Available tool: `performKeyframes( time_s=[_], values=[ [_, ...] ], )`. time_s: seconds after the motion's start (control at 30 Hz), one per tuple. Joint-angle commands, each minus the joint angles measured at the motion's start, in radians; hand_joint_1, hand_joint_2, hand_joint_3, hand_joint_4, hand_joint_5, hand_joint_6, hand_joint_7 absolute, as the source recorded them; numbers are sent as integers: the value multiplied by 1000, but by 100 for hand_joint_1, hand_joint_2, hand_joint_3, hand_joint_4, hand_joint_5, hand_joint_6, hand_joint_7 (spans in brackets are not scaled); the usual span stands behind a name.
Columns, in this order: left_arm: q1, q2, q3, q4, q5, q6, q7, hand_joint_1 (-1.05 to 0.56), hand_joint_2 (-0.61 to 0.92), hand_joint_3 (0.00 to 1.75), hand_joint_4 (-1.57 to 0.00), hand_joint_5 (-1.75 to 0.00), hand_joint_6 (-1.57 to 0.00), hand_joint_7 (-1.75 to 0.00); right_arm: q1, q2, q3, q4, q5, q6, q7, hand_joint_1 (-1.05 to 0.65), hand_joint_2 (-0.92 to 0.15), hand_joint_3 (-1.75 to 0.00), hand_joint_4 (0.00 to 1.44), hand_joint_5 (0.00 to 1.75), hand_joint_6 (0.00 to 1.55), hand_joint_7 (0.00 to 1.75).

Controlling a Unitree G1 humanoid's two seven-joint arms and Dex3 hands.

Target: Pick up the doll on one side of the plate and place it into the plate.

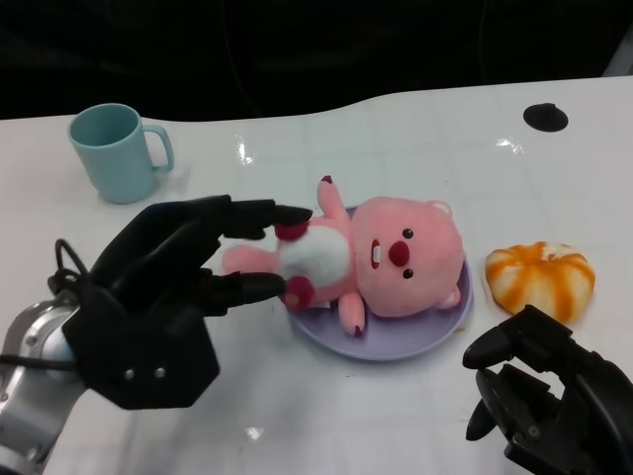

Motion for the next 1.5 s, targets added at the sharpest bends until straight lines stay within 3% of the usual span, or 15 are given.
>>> performKeyframes(
  time_s=[0.03,0.13,0.17,0.27,0.37,0.57,0.7,1.03,1.5],
  values=[
    [44,-10,39,-27,-81,3,-22,-30,91,13,-51,-100,-73,-23,4,-6,-1,-14,-2,2,-5,-31,-92,-59,51,172,38,165],
    [86,-20,66,-38,-185,9,-70,-19,91,14,-60,-108,-82,-29,5,-7,-1,-18,0,1,-5,-32,-92,-59,51,172,38,165],
    [96,-26,75,-40,-210,13,-79,-14,87,22,-62,-114,-84,-40,6,-8,-1,-19,-2,1,-5,-32,-92,-59,51,172,38,165],
    [147,-42,103,-83,-273,73,-95,-8,51,103,-70,-131,-73,-99,6,-9,-2,-23,-1,3,-5,-31,-92,-59,50,172,38,165],
    [195,-53,119,-150,-330,166,-117,-3,47,121,-74,-145,-70,-126,5,-10,-2,-25,1,6,-5,-31,-92,-59,50,172,38,166],
    [293,-56,144,-341,-442,495,-158,-1,53,121,-79,-168,-75,-140,4,-8,1,-29,-2,10,-9,-31,-92,-59,50,172,38,165],
    [344,-76,173,-440,-501,659,-140,0,54,123,-79,-173,-76,-142,2,-7,3,-30,-2,14,-11,-31,-92,-58,51,172,38,165],
    [426,-80,196,-570,-550,829,-144,-6,49,126,-78,-175,-74,-143,5,-16,-2,-40,-3,15,-9,-31,-92,-59,51,171,39,165],
    [452,-105,206,-573,-542,934,-127,-10,45,132,-80,-175,-75,-151,36,-18,-10,-49,-15,-9,-11,-30,-92,-60,50,172,38,165]
  ],
)
